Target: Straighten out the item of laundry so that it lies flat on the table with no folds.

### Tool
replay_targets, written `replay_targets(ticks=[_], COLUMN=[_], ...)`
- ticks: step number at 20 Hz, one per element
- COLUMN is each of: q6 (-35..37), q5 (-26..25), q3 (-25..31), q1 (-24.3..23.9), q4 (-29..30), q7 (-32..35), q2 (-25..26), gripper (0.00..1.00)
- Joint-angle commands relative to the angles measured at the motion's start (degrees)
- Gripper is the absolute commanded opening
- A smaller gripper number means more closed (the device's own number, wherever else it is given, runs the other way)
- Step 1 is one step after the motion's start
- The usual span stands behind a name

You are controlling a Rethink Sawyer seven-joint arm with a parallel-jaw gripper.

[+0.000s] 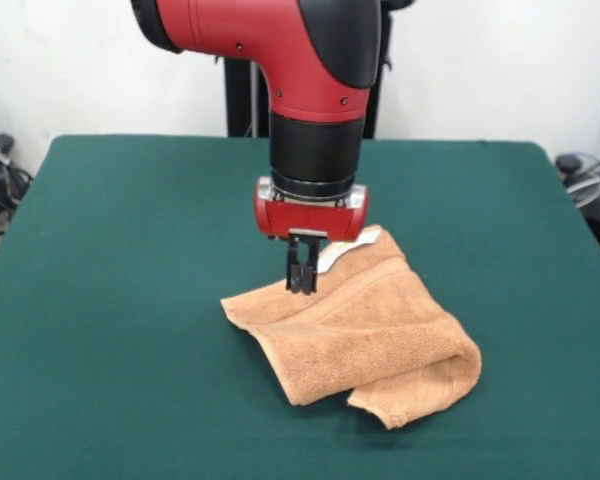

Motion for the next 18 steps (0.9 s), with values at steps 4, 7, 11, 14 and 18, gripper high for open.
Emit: replay_targets(ticks=[4, 7, 11, 14, 18], q6=[12.80, 12.45, 10.28, 5.94, -2.02], q5=[1.14, 1.83, 2.53, 2.84, 2.87], q3=[0.36, 0.20, 0.17, 0.62, 0.48], q1=[6.41, 9.41, 12.82, 15.00, 18.36], q4=[2.97, 4.91, 7.37, 11.99, 16.41], q7=[8.52, 10.88, 13.51, 15.22, 18.01], q2=[-4.31, -6.28, -6.38, -6.41, -3.71], gripper=[0.00, 0.00, 0.00, 0.00, 0.00])
